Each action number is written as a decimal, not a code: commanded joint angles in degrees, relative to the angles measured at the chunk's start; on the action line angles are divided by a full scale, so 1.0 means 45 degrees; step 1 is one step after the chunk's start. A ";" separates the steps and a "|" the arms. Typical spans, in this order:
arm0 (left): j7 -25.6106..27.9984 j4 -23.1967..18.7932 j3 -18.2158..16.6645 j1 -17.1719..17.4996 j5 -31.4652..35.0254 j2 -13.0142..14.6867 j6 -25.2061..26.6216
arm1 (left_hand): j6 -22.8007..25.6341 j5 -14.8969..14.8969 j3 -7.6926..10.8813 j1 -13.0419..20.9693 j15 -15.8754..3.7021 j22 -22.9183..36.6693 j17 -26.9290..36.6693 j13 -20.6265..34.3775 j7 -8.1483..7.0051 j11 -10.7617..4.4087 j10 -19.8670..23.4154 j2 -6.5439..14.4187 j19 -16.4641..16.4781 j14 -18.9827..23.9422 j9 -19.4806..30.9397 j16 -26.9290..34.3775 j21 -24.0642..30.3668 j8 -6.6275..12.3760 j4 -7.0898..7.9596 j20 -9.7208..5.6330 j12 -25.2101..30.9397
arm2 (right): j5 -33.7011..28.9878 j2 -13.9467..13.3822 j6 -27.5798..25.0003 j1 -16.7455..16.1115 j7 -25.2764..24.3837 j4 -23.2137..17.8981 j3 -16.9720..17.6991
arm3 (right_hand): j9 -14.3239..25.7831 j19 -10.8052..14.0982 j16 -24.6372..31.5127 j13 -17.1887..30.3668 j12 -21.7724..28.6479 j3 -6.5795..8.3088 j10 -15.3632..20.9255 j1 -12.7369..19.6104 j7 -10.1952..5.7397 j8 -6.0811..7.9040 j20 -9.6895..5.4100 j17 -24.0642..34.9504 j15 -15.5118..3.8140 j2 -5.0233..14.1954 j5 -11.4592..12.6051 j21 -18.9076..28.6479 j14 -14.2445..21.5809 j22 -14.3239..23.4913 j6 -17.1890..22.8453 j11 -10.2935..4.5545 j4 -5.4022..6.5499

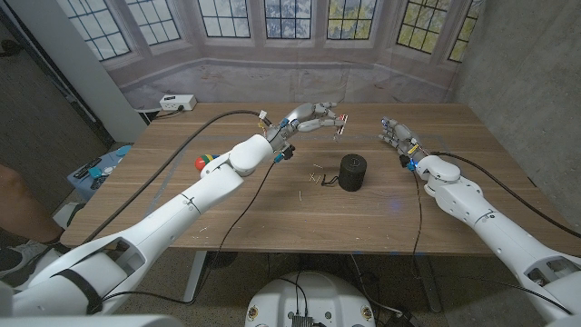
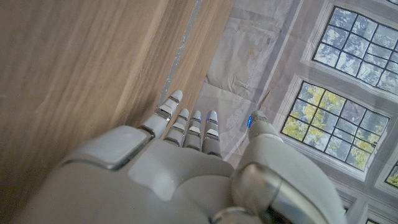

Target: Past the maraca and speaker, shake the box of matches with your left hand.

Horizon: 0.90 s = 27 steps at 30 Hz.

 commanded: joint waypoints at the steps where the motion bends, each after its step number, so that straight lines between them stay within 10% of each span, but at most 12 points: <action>1: -0.0019 -0.0132 -0.0013 0.0105 0.0078 -0.0020 0.0112 | 0.0183 0.0097 -0.0024 0.0075 0.0044 0.0043 0.0046 0.0068 0.0029 -0.0060 0.0100 0.0158 -0.0085 0.0078 0.0068 0.0013 0.0048 0.0089 0.0007 0.0019 0.0047 | 0.0030 -0.0067 -0.0051 -0.0094 -0.0035 -0.0172 0.0027 | 0.0039 0.0144 0.0063 0.0062 0.0038 0.0032 0.0039 0.0159 0.0052 0.0043 -0.0111 0.0027 0.0082 -0.0015 -0.0003 0.0033 0.0094 0.0044 0.0102 0.0047 -0.0028; 27: 0.0388 0.0444 0.0077 0.0019 0.0820 0.0412 0.1439 | 0.0134 0.0109 -0.0037 0.0124 0.0042 0.0045 0.0043 0.0064 0.0050 -0.0070 0.0078 0.0188 -0.0091 0.0068 0.0112 0.0002 0.0060 0.0052 -0.0034 0.0000 0.0038 | 0.0037 0.0102 -0.0133 0.0015 0.0125 0.0028 -0.0157 | 0.0040 0.0147 0.0060 0.0063 0.0036 0.0032 0.0037 0.0153 0.0062 0.0041 -0.0104 0.0030 0.0085 -0.0016 -0.0004 0.0029 0.0090 0.0044 0.0106 0.0061 -0.0020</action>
